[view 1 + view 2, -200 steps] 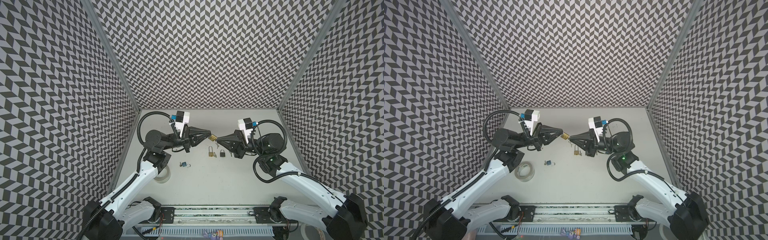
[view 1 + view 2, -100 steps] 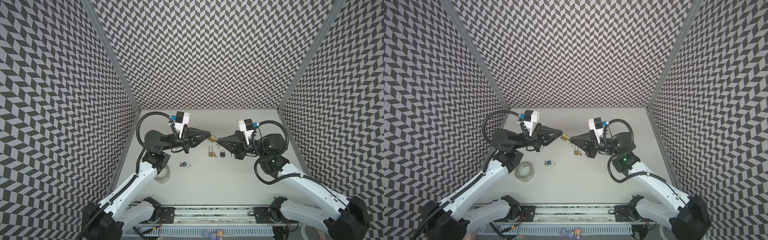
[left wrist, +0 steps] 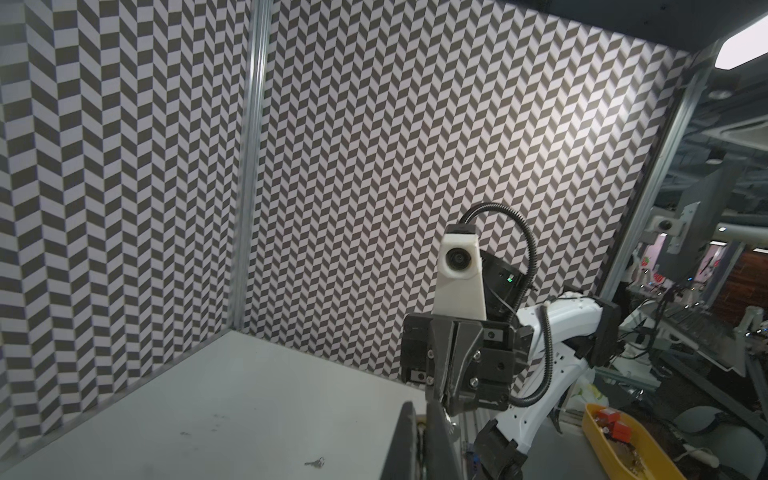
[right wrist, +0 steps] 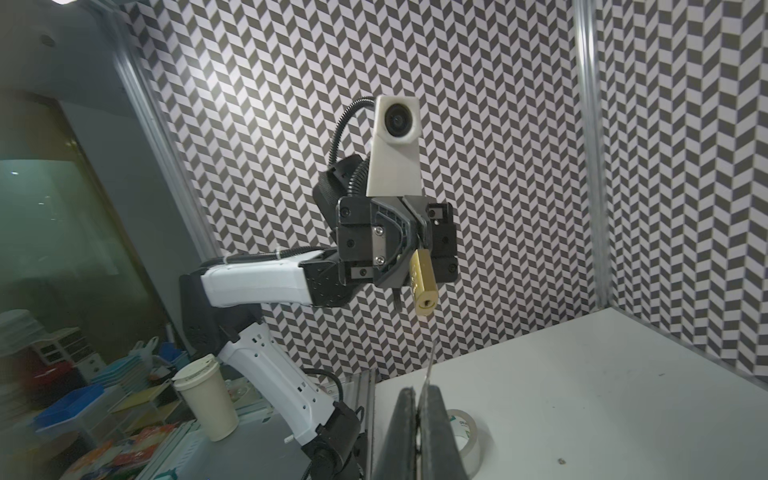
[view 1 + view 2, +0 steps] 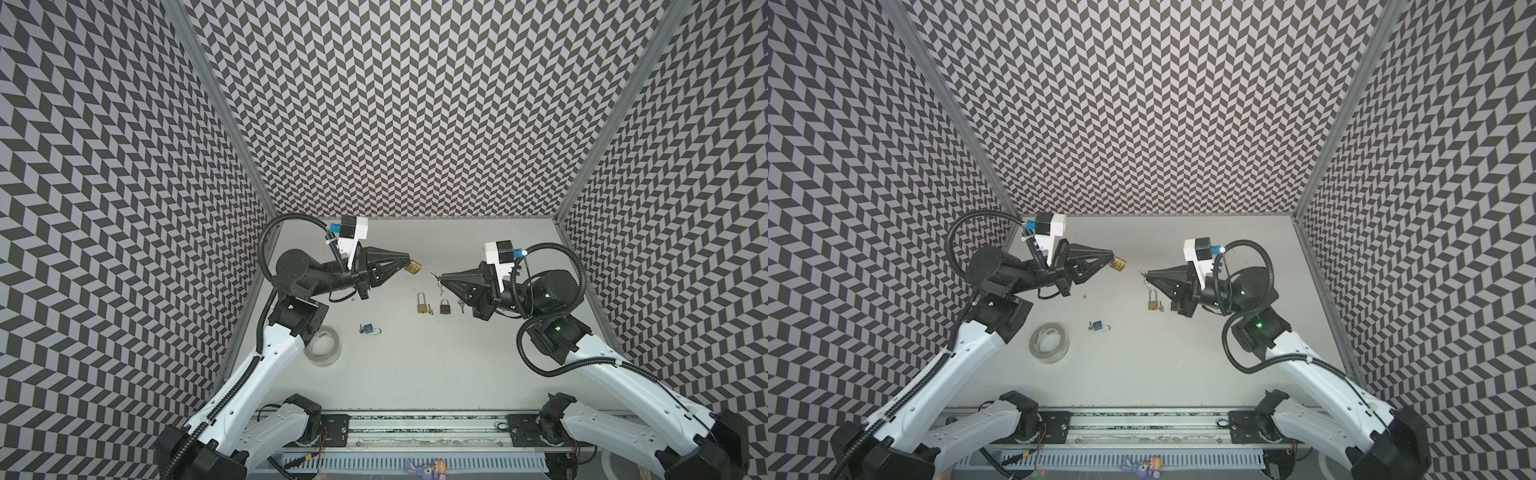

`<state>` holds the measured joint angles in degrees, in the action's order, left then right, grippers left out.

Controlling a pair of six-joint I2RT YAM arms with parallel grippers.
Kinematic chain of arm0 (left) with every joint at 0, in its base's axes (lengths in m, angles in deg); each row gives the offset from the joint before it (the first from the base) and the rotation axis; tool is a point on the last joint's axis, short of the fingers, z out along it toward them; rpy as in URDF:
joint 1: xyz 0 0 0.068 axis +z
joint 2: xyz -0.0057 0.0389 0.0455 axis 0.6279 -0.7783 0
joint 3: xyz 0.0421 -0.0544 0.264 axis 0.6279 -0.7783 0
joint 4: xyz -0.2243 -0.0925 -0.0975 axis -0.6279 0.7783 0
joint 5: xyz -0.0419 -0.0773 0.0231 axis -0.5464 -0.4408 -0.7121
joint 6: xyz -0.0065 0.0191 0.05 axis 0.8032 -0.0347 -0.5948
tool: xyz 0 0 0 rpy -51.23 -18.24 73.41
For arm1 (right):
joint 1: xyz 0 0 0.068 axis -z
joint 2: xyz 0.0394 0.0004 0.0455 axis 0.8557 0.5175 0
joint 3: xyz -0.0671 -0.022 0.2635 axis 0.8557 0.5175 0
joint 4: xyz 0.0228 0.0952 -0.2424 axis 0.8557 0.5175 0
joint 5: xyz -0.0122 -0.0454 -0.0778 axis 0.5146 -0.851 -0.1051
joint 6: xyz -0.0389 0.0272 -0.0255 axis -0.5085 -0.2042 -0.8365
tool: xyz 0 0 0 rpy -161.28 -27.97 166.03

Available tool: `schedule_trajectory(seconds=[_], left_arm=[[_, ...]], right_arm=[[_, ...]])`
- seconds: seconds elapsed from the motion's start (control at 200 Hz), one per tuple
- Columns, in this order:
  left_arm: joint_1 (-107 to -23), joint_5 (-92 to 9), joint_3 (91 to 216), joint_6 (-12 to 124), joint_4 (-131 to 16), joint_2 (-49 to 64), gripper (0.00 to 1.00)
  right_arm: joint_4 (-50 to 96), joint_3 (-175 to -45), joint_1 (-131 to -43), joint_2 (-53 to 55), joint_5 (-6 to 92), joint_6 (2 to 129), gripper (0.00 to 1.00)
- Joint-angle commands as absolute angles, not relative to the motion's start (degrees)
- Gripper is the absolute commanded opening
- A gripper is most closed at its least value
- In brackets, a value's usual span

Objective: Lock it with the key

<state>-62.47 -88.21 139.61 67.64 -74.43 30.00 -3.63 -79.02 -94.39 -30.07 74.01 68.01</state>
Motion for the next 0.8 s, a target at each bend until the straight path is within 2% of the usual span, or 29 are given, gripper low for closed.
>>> schedule_trajectory(seconds=[0.0,0.135,0.355,0.551,0.796], left_arm=[[-62.18,-84.8,145.44,54.0,-54.73,27.97,0.0],[-62.18,-80.41,149.97,43.22,-41.93,25.28,0.0],[-62.35,-72.23,153.49,36.18,-31.33,21.27,0.0],[-62.36,-64.77,152.11,33.44,-30.44,18.45,0.0],[-61.96,-68.92,150.83,23.62,-30.79,14.72,0.0]], right_arm=[[0.08,-77.72,-94.3,-33.03,65.59,62.38,0.0],[4.29,-76.79,-94.19,-35.44,58.3,60.07,0.0],[7.91,-73.74,-93.16,-37.39,51.13,60.84,0.0],[12.24,-73.29,-89.78,-34.16,54.42,64.05,0.0],[11.58,-71.89,-87.75,-32.37,59.48,65.2,0.0]])
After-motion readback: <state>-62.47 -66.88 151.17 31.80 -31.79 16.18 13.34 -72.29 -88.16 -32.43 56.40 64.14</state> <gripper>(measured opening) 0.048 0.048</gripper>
